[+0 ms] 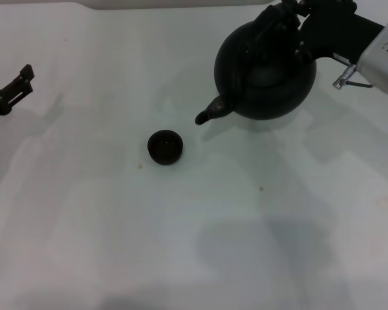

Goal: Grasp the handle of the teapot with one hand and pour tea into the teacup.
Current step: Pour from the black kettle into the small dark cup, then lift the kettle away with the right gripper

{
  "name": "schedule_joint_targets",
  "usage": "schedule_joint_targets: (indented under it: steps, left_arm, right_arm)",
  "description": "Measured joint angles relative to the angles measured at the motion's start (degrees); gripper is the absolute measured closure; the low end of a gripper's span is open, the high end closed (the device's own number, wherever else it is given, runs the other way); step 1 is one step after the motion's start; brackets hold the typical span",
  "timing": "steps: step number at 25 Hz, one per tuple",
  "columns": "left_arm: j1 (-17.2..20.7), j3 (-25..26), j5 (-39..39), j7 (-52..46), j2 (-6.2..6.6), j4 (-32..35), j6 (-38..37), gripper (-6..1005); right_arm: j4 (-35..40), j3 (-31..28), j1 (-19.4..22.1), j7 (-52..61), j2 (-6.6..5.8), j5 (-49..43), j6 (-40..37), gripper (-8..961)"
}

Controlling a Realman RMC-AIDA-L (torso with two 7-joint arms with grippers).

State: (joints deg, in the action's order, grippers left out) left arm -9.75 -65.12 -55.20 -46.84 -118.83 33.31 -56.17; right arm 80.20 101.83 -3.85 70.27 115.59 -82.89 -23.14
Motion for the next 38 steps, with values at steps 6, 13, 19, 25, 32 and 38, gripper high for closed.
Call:
schedule_joint_targets:
  steps: [6, 13, 19, 25, 32, 38]
  left_arm:
    - [0.0, 0.0, 0.0, 0.0, 0.0, 0.0, 0.0, 120]
    - [0.0, 0.0, 0.0, 0.0, 0.0, 0.3, 0.3, 119]
    - [-0.5, 0.0, 0.0, 0.0, 0.0, 0.4, 0.5, 120]
    - [-0.5, 0.0, 0.0, 0.0, 0.19, 0.3, 0.7, 121]
    - [-0.1, 0.0, -0.8, 0.5, 0.33, 1.4, 0.2, 121]
    - [0.0, 0.4, -3.1, 0.3, 0.35, 2.1, 0.1, 120]
  right_arm:
    - [1.1, 3.2, 0.5, -0.3, -0.16, -0.6, 6.3, 839]
    - [2.2, 6.1, 1.3, 0.2, -0.24, -1.3, 9.2, 842]
    - [2.4, 8.0, 1.3, 0.4, -0.43, -0.9, 9.4, 841]
    - [2.4, 10.6, 1.5, 0.4, -0.23, -1.2, 11.6, 842]
    - [2.2, 16.2, 0.7, 0.1, -0.1, -1.0, 20.8, 842]
    - [2.3, 19.4, -0.3, -0.1, -0.03, -0.8, 26.4, 841]
